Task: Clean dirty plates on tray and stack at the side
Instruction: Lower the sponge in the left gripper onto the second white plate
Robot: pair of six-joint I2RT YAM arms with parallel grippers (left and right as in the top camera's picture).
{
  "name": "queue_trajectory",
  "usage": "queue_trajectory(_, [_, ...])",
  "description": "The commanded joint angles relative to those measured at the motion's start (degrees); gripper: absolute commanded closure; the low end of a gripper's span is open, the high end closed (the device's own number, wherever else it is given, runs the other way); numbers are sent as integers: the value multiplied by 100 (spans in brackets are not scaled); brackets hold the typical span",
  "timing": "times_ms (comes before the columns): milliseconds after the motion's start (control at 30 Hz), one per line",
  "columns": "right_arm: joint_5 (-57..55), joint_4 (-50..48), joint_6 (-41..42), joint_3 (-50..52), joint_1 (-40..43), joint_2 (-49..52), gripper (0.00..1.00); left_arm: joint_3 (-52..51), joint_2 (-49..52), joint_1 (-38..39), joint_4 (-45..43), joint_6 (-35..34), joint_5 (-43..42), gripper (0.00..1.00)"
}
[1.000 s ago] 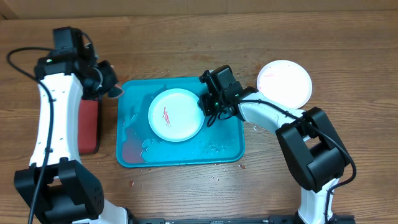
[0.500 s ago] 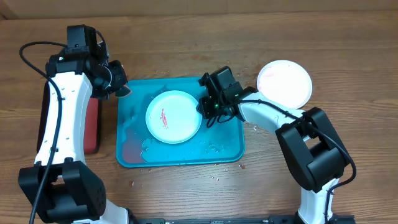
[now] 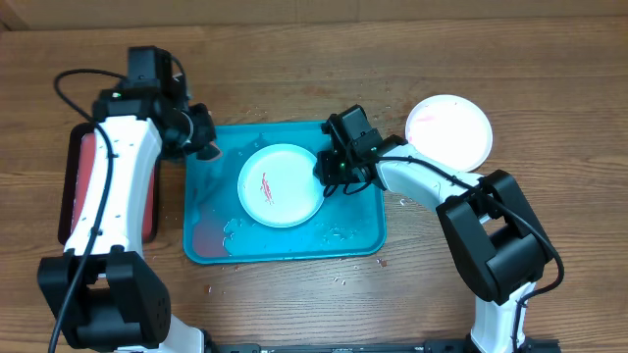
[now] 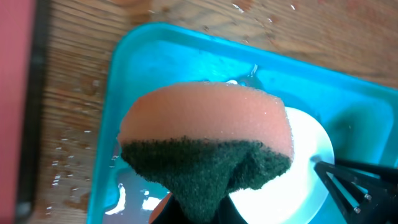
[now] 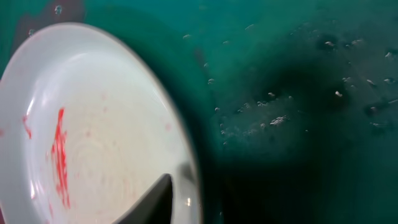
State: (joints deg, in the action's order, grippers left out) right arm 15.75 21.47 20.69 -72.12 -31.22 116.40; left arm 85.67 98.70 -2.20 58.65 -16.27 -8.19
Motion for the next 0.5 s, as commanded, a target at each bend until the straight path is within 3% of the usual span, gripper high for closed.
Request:
queue_trajectory(0, [-122, 31, 59, 50, -35, 48, 43, -190, 42, 258, -168, 107, -245, 96])
queue_trajectory(33, [-48, -2, 59, 50, -33, 48, 30, -249, 42, 343, -251, 107, -240, 96])
queue_trajectory(133, [-9, -11, 35, 50, -33, 48, 24, -400, 42, 544, -444, 105, -240, 96])
queue_trajectory(167, [-11, 4, -7, 50, -33, 48, 31, -439, 42, 601, -490, 96, -240, 96])
queue_trajectory(200, [-48, 44, -122, 50, -33, 48, 46, -474, 42, 654, -531, 83, -240, 96])
queue_trajectory(233, [-136, 105, -186, 50, -33, 48, 52, -503, 42, 704, -568, 59, -240, 96])
queue_trajectory(467, [-673, 442, -72, 50, -33, 48, 76, -857, 42, 1036, -975, -413, -240, 96])
